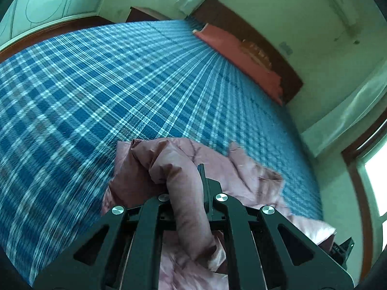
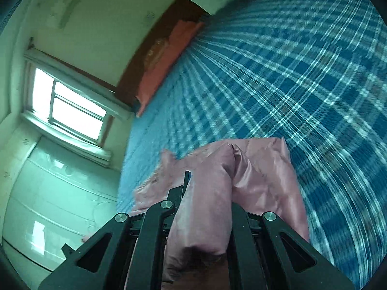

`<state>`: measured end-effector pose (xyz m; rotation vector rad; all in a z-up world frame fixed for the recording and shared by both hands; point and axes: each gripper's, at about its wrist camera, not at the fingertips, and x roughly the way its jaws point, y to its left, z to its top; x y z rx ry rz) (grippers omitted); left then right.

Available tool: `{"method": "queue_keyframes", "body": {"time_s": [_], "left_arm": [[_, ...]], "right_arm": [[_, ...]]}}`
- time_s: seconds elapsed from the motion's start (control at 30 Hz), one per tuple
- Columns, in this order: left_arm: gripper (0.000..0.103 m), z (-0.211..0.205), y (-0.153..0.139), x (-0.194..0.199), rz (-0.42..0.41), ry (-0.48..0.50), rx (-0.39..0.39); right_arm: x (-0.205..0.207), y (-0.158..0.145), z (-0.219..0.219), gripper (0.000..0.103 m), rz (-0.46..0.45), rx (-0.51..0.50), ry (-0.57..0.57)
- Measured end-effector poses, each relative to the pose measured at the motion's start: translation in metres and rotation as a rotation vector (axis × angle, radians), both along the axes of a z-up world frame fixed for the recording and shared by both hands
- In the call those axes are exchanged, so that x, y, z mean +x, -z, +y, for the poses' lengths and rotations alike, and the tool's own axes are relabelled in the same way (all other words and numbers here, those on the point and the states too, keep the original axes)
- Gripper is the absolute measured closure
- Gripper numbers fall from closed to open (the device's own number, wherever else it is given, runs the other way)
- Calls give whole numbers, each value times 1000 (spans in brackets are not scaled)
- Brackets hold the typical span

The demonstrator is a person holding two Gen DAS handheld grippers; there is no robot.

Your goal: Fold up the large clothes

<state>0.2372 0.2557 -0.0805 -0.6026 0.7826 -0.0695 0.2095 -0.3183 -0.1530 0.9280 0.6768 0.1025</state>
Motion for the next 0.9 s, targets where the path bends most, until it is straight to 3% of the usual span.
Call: {"method": "queue_keyframes", "body": {"time_s": [0.3, 0.53, 0.63, 0.7, 0.77, 0.9], "left_arm": [[97, -9, 29, 50, 37, 13, 72], [90, -11, 27, 69, 52, 19, 55], [78, -9, 20, 67, 43, 24, 35], [53, -6, 13, 62, 17, 25, 9], [43, -4, 5, 57, -8, 17, -8], [39, 2, -10, 45, -43, -11, 3]], "right_arm": [[41, 13, 3, 96, 38, -58, -3], [58, 8, 3, 91, 60, -63, 0], [56, -5, 4, 76, 32, -67, -4], [52, -15, 4, 38, 1, -75, 13], [47, -25, 4, 34, -23, -98, 28], [38, -41, 9, 34, -50, -164, 22]]}}
